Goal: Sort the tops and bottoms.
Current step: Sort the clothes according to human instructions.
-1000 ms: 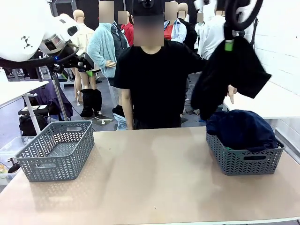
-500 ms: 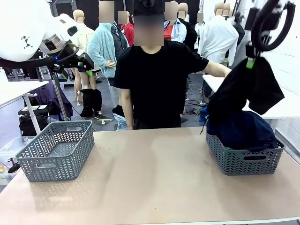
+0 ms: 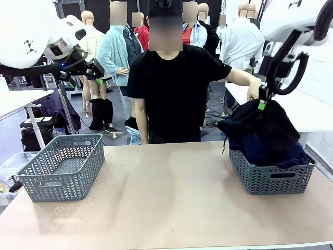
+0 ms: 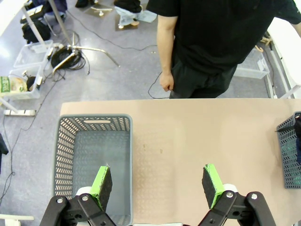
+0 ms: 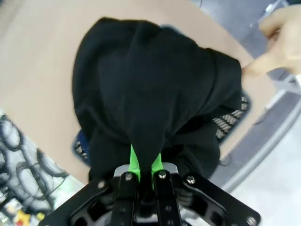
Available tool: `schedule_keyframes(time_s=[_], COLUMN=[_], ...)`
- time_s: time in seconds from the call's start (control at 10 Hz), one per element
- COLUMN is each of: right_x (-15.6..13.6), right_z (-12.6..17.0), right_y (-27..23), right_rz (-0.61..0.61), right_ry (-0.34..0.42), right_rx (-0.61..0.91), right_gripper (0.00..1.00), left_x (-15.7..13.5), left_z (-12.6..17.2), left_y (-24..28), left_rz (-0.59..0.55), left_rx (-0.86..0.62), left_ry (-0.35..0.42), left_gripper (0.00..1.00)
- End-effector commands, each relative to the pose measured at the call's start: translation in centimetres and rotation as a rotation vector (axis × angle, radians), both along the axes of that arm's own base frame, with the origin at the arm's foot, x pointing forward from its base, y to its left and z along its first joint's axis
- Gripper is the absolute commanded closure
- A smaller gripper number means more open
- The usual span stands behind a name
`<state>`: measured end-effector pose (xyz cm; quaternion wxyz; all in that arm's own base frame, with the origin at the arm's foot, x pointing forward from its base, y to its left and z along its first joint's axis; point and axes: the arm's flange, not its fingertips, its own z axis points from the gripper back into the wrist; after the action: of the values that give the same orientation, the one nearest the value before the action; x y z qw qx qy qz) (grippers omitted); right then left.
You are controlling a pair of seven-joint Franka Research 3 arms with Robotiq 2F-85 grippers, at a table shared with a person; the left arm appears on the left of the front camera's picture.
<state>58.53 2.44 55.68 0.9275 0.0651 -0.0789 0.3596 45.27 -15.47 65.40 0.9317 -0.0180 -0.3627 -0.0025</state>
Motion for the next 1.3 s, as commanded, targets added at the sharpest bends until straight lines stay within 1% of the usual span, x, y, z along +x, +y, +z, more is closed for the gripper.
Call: schedule_keyframes(time_s=[0.0, 0.2, 0.3, 0.4, 0.6, 0.7, 0.9, 1.1, 1.2], right_x=[-0.2, 0.3, 0.2, -0.4, -1.6, -2.1, -3.4, -4.1, -4.7], right_z=[-2.5, -5.9, -7.2, -7.6, -6.2, -5.2, -3.0, -1.5, -0.9], right_y=[-0.5, -0.1, -0.1, 0.2, 0.2, 0.2, 0.8, 1.0, 1.0], right_rz=[0.014, 0.025, 0.017, 0.02, -0.011, -0.039, -0.055, -0.069, -0.082], right_ry=[0.029, 0.094, 0.102, 0.099, 0.054, 0.046, 0.004, -0.022, -0.031], right_rx=[0.025, 0.018, 0.022, 0.036, 0.026, 0.007, -0.021, -0.042, -0.042], right_gripper=[1.0, 1.0, 1.0, 1.0, 1.0, 0.83, 0.44, 0.05, 0.0], left_x=[0.0, 0.0, 0.0, 0.0, 0.0, 0.0, 0.0, 0.0, 0.0], left_z=[0.1, 0.1, 0.1, 0.1, 0.1, 0.1, 0.1, 0.1, 0.1], left_y=[-0.2, -0.2, -0.2, -0.2, -0.2, -0.2, -0.2, -0.2, -0.2], left_rz=[0.022, 0.022, 0.022, 0.022, 0.022, 0.022, 0.022, 0.022, 0.022], left_rx=[-0.005, -0.005, -0.005, -0.005, -0.005, -0.005, -0.005, -0.005, -0.005], left_ry=[0.001, 0.001, 0.001, 0.001, 0.001, 0.001, 0.001, 0.001, 0.001], left_gripper=[0.0, 0.0, 0.0, 0.0, 0.0, 0.0, 0.0, 0.0, 0.0])
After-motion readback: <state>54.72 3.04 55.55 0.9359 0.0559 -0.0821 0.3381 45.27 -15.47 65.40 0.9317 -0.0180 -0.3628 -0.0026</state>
